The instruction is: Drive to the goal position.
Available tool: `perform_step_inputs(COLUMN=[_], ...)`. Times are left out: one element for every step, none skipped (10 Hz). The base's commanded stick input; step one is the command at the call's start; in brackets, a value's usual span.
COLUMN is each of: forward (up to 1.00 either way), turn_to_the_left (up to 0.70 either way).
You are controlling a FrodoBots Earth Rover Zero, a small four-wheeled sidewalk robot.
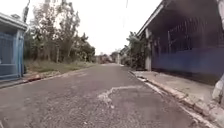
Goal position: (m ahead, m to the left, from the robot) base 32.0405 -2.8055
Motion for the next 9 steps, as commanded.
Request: perform_step_inputs(forward=[0.7, 0.7, 0.7, 0.7, 0.7, 0.7, 0.7, 0.7, 0.7], turn_to_the_left=[0.04, 0.04, 0.04, 0.04, 0.04, 0.04, 0.04, 0.04, 0.04])
